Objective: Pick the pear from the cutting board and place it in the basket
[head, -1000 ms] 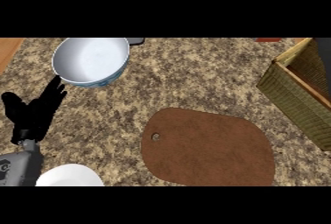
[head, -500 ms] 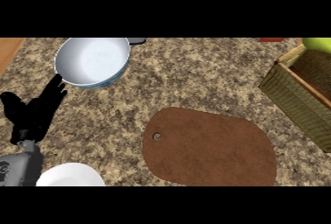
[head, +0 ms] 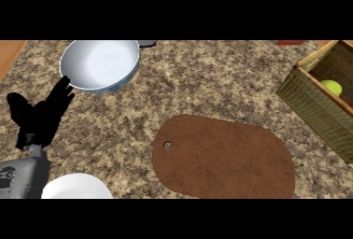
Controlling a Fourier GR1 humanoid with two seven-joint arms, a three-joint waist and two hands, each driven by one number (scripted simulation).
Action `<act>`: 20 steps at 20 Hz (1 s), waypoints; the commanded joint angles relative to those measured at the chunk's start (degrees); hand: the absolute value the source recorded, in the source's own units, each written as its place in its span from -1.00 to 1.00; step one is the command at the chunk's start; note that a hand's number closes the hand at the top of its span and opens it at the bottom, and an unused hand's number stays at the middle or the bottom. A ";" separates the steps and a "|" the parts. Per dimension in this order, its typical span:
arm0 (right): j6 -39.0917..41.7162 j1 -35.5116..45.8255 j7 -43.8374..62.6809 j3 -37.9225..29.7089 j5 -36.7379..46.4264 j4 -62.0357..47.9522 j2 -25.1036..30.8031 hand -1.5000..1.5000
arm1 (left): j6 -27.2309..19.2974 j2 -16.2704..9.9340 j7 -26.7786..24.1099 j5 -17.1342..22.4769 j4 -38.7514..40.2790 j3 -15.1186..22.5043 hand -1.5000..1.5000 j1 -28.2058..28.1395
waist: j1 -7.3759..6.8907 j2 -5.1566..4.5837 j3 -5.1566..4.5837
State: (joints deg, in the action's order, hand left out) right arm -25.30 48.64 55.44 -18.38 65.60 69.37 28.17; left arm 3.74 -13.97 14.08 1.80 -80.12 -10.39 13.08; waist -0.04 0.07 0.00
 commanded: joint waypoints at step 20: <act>16.94 -40.36 5.43 -27.65 -32.61 60.30 -3.77 -1.00 | 0.87 -2.28 -2.03 0.71 0.49 -3.00 0.00 -2.76 | 3.47 0.69 0.04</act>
